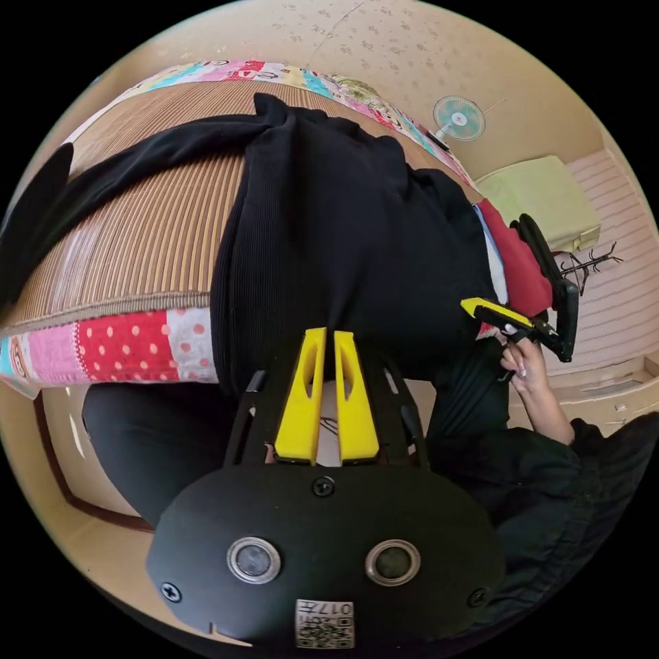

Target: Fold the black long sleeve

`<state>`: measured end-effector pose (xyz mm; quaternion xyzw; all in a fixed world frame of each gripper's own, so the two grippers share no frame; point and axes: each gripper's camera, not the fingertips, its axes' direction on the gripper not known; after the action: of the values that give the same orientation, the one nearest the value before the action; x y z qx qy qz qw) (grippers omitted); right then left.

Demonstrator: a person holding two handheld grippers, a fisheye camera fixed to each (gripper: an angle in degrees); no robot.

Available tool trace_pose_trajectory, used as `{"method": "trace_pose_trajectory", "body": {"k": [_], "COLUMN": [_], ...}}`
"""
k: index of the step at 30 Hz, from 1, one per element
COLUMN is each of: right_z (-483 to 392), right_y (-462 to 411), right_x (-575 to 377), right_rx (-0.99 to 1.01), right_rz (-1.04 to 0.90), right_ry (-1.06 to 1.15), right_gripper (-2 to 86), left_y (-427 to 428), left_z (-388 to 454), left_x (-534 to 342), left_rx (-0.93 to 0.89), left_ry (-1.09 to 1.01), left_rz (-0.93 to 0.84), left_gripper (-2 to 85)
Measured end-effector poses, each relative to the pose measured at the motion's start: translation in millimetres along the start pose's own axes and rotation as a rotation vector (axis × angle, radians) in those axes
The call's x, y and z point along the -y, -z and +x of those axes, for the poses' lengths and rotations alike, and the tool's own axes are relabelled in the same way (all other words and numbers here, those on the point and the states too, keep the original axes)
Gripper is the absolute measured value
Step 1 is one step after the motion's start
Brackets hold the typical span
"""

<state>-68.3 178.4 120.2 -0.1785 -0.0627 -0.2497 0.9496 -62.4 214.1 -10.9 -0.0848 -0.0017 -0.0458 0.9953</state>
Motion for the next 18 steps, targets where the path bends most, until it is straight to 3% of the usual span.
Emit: {"method": "trace_pose_trajectory", "body": {"k": [3,6,10,13,16,18], "right_z": [24.0,64.2,106.4,138.8,187.5,231.1], "right_y": [29.8,-3.8,36.8,140.4,239.6,270.9], "right_x": [-9.5,-8.1,5.5,9.2,-7.1,-24.8], "right_rx": [-0.209,-0.358,0.006,0.196,0.01,-0.165], "right_rz": [0.075,-0.19,-0.182,0.122,0.365,0.414], "right_ry": [0.002,0.009,-0.146,-0.224,-0.321,-0.452], "right_gripper": [9.8,12.1,4.7,3.6,3.5,3.6], "left_y": [17.8,29.4,43.9,67.3,83.5,87.5], "left_z": [-14.3,-28.1,-33.3,-33.1,-35.0,-36.1], "left_x": [-20.1,-25.9,-19.9,-20.6,-27.9,-35.5], "left_rx": [-0.122,-0.199,-0.194,-0.21,-0.201,-0.18], "left_ry": [0.054,0.074,0.075,0.061,0.064,0.058], "left_rz": [0.066,0.103,0.098,0.147,0.169,0.155], "left_gripper": [0.4,-0.6,-0.8,-0.9,-0.9,-0.9]}}
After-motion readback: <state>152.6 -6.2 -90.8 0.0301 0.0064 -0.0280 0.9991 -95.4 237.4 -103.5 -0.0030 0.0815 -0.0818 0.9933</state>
